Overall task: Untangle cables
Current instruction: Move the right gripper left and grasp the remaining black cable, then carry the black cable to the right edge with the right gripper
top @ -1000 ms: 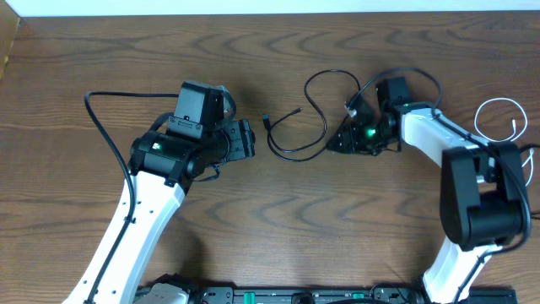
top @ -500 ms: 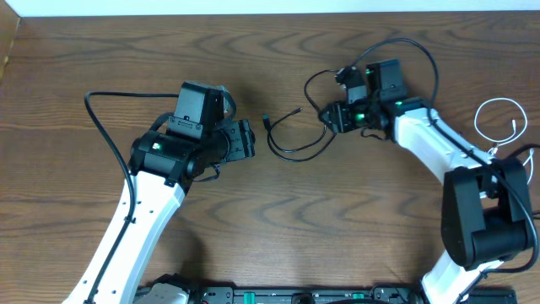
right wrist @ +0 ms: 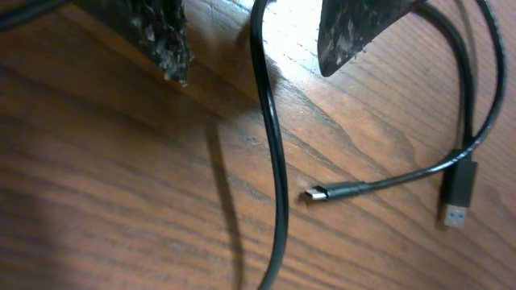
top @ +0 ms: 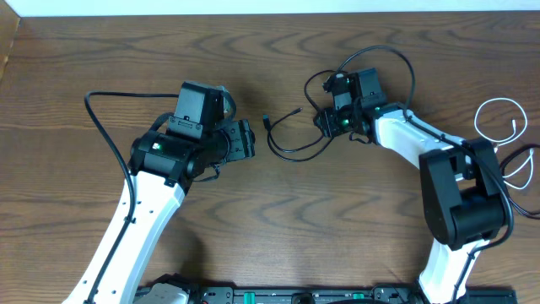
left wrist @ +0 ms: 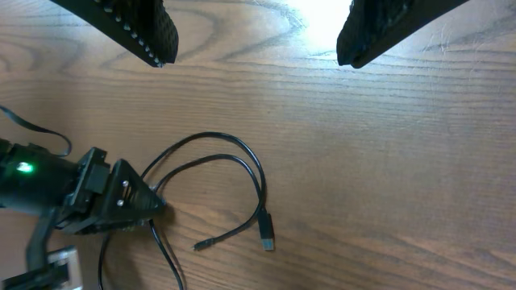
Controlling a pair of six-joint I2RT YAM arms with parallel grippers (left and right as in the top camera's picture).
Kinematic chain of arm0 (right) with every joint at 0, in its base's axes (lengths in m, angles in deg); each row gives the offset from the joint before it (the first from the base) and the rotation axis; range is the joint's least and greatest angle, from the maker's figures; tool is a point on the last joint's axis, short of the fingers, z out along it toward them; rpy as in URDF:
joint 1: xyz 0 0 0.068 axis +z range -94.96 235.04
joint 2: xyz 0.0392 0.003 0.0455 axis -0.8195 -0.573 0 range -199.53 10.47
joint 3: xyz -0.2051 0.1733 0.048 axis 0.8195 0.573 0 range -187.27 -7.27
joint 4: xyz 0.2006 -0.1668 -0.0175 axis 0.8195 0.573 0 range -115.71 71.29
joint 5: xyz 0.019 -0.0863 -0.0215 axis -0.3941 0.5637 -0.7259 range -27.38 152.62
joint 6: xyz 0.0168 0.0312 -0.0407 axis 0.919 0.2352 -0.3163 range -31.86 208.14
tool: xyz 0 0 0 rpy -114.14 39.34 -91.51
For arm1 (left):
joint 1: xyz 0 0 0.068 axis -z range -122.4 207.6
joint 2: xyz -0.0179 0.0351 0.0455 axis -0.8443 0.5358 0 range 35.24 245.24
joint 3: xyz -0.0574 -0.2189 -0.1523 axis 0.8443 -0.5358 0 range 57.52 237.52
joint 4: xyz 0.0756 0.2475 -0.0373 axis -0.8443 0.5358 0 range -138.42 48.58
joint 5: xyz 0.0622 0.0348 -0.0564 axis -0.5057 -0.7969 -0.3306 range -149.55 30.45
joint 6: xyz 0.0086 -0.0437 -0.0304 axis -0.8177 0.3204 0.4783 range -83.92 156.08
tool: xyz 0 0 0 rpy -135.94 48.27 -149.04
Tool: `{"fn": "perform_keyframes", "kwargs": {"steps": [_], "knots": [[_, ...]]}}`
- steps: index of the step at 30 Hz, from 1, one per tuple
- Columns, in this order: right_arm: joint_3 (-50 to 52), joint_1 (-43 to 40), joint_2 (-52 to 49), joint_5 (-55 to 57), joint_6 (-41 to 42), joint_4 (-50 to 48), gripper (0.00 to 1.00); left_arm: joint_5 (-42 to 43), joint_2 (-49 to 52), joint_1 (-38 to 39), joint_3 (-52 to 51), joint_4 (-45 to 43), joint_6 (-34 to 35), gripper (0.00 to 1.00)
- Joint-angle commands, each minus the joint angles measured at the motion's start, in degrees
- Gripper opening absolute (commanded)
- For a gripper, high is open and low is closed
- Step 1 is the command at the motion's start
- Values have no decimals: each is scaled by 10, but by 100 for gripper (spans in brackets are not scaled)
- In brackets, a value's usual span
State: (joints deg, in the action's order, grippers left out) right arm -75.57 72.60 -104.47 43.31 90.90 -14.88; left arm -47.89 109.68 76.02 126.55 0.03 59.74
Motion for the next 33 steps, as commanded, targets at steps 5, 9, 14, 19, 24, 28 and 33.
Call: {"fn": "perform_keyframes", "kwargs": {"steps": [5,9,14,19,24,28,33], "knots": [[-4,16,-15,-35,0,-14,24,-6,1,-2,4,3,-9,69],[-4,17,-15,-49,0,-14,4,-6,1,-2,4,6,-9,69],[-4,15,-11,-65,7,-2,1,-6,1,-2,4,9,-9,69],[-4,5,26,-68,15,50,1,-6,1,-2,4,10,-9,69],[-4,-29,125,-31,15,105,1,-6,1,-2,4,11,-9,69],[-4,-79,226,82,32,157,1,-6,1,-2,4,19,-9,69],[-4,-178,360,266,80,228,1,-6,1,-2,4,19,-9,69]]}}
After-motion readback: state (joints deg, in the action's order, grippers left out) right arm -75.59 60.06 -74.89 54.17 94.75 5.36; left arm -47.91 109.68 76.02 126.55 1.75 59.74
